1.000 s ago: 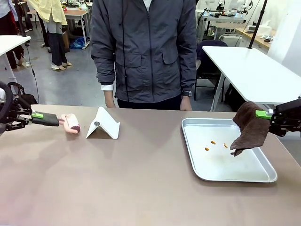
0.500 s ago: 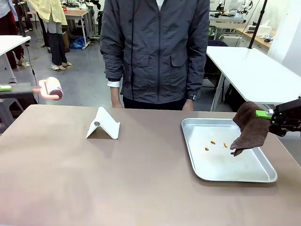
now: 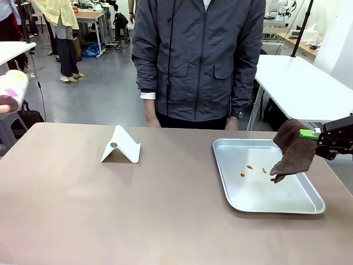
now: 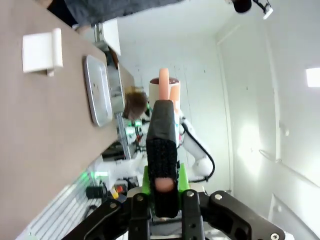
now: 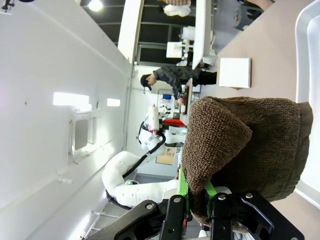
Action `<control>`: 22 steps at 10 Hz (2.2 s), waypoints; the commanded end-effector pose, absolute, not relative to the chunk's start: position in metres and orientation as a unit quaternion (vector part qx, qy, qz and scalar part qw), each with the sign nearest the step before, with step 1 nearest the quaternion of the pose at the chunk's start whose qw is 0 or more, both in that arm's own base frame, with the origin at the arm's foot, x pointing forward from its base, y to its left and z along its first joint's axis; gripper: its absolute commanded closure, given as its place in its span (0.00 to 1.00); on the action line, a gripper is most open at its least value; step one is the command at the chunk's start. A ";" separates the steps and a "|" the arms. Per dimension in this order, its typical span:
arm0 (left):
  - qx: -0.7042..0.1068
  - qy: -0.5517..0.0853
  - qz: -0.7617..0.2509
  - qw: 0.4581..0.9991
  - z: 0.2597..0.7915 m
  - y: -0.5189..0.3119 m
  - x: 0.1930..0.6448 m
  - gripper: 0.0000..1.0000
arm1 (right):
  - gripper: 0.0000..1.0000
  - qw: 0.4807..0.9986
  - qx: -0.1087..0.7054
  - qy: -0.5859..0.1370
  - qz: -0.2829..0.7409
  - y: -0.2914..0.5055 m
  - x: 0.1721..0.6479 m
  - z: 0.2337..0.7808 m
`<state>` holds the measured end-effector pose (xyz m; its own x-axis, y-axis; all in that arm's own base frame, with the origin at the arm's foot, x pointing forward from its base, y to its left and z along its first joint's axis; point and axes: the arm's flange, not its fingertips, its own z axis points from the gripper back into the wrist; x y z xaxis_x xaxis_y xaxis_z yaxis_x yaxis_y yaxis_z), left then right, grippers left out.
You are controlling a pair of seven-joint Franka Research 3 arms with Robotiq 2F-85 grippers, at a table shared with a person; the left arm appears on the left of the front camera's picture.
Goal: Clean the surface of the table.
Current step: If a person points to the right, clean the right side of the table with your right hand, and if they point to the left, clean the left side with your left hand, then clean the area not pointed to by the person.
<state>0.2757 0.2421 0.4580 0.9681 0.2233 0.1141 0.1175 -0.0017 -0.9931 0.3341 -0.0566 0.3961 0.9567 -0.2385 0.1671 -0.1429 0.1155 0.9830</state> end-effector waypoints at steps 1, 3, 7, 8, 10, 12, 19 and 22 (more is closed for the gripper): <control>-0.697 -0.118 0.015 0.707 0.450 0.254 0.259 0.78 | 1.00 0.729 0.668 -0.149 -0.031 -0.056 0.333 0.400; -0.704 -0.114 0.032 0.701 0.456 0.248 0.262 0.78 | 1.00 0.729 0.668 -0.149 -0.031 -0.056 0.333 0.400; -0.704 -0.114 0.032 0.701 0.456 0.248 0.262 0.78 | 1.00 0.729 0.668 -0.149 -0.031 -0.056 0.333 0.400; -0.704 -0.114 0.032 0.701 0.456 0.248 0.262 0.78 | 1.00 0.729 0.668 -0.149 -0.031 -0.056 0.333 0.400; -0.704 -0.114 0.032 0.701 0.456 0.248 0.262 0.78 | 1.00 0.729 0.668 -0.149 -0.031 -0.056 0.333 0.400; -0.704 -0.114 0.032 0.701 0.456 0.248 0.262 0.78 | 1.00 0.729 0.668 -0.149 -0.031 -0.056 0.333 0.400; -0.704 -0.114 0.032 0.701 0.456 0.248 0.262 0.78 | 0.91 0.842 0.532 -0.087 0.032 -0.064 0.348 0.428; -0.704 -0.114 0.032 0.701 0.456 0.248 0.262 0.78 | 0.91 0.922 0.377 -0.082 -0.003 -0.066 0.389 0.420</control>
<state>0.2603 0.2486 0.4512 0.9744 0.1933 0.1150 0.1131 0.0210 -0.9934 0.3722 -0.0686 0.4283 0.9776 -0.0654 0.2000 -0.1084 0.6580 0.7452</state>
